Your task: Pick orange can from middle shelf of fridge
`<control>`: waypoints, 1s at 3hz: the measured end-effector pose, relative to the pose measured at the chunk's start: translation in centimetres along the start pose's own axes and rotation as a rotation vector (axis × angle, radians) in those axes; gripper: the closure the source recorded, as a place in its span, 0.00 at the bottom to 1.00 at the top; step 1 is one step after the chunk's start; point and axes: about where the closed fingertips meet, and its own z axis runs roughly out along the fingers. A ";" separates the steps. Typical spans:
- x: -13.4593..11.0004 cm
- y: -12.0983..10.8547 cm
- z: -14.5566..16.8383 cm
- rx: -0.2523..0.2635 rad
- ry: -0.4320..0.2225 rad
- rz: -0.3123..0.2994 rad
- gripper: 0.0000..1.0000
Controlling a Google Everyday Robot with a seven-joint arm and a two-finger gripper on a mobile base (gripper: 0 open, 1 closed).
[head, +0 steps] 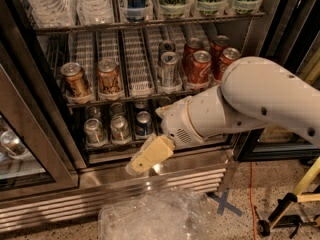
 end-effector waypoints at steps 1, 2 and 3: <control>-2.6 3.1 2.1 -0.015 -0.014 -0.049 0.00; -6.2 6.3 4.6 -0.022 -0.087 -0.071 0.00; -9.5 8.4 6.7 -0.035 -0.150 -0.051 0.00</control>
Offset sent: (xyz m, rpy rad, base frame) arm -0.0493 0.1558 0.0391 0.1870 -0.1023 0.0586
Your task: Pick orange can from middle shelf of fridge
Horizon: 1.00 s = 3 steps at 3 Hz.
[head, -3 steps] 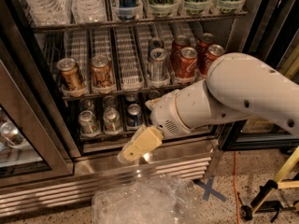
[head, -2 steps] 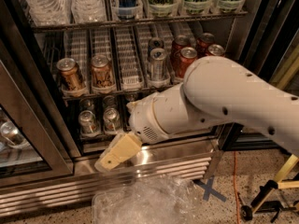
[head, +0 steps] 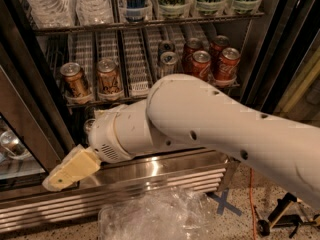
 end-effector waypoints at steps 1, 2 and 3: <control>-0.5 1.7 2.6 -0.058 -0.036 0.037 0.00; -0.5 1.7 2.6 -0.058 -0.036 0.037 0.00; -0.6 2.0 3.9 -0.049 -0.062 0.034 0.00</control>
Offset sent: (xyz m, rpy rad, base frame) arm -0.0092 0.0251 -0.0076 0.0449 0.0426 0.0240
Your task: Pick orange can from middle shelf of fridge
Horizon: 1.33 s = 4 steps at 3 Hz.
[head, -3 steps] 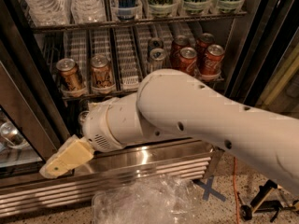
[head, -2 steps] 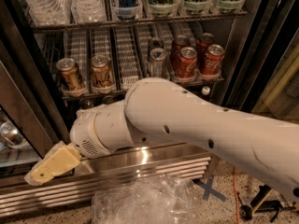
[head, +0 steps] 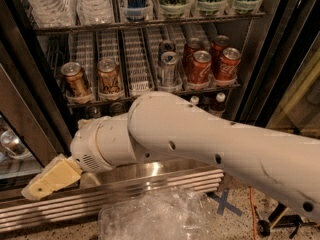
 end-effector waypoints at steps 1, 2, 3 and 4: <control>1.3 2.3 3.4 0.009 -0.013 0.099 0.00; 3.0 3.4 5.3 0.093 -0.022 0.225 0.00; 4.4 4.7 6.0 0.210 -0.038 0.323 0.00; 5.6 5.6 6.6 0.316 -0.068 0.363 0.00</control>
Offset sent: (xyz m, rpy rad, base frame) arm 0.0265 0.0355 -0.0613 0.1490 0.0681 -0.6426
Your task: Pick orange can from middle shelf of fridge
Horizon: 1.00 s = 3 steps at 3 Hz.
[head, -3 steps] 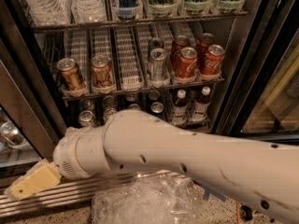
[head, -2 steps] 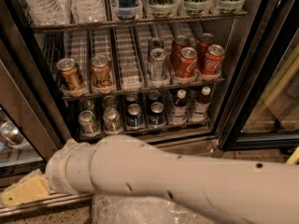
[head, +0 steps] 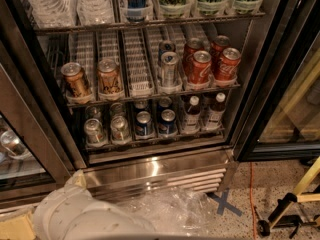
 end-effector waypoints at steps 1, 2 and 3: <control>-0.5 -1.3 0.3 0.097 -0.072 -0.014 0.00; -2.7 -4.0 1.0 0.178 -0.162 -0.043 0.00; -5.9 -7.8 1.7 0.270 -0.266 -0.059 0.00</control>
Offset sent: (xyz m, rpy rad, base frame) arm 0.1407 -0.0354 0.0296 0.0660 -0.4110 -0.4526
